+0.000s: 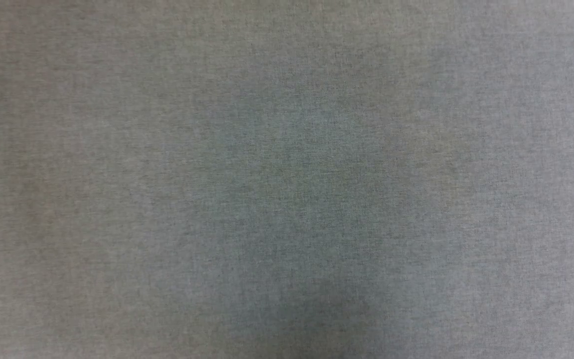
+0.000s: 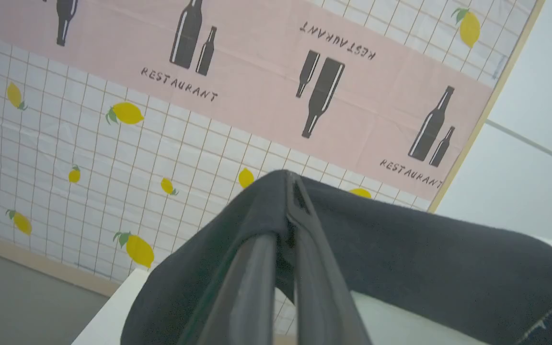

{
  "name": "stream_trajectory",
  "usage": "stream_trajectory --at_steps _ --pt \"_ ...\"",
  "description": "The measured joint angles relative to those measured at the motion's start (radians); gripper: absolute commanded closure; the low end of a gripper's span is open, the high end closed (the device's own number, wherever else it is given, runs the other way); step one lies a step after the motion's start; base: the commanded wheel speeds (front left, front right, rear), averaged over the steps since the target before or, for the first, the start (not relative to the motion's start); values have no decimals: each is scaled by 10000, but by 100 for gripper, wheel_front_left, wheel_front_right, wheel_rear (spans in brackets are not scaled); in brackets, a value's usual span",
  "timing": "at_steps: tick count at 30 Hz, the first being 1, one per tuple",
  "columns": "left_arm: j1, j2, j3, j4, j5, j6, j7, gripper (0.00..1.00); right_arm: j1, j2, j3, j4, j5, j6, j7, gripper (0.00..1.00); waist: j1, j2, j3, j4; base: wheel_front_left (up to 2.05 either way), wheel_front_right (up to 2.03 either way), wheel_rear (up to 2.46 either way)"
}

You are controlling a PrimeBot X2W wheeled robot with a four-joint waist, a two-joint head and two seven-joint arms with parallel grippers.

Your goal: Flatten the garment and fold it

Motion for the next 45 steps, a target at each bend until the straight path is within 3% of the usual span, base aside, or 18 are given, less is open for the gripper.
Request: stream_trajectory --at_steps 8,15,22,29,37,45 --pt "3313 65 -669 1170 29 -698 454 100 3658 -142 407 245 1220 0 -44 100 0 0 -910 187 0 0 0" --pt "7026 65 -1064 447 -65 -861 1252 100 7768 -119 205 -1127 2205 0 477 100 -2 0 -2148 315 0 0 0" --pt "11048 -153 -966 -1651 -713 -215 2266 100 11666 169 -476 -3490 2366 2 1239 100 -3 0 -3428 414 0 0 0" --pt "14036 -472 -725 -3852 -1254 771 3068 100 14422 920 -1120 -4957 2159 0 1678 100 -3 1 -4386 530 0 0 0" --pt "15738 -491 -688 -4738 -1183 1421 3264 100 16608 1490 -1570 -5586 2151 0 2742 100 -3 0 -4889 786 0 0 0" --pt "16148 -690 -961 -4629 -828 1486 2951 100 18126 1547 -1685 -5616 2932 0 3446 100 -3 0 -4881 938 0 0 0"
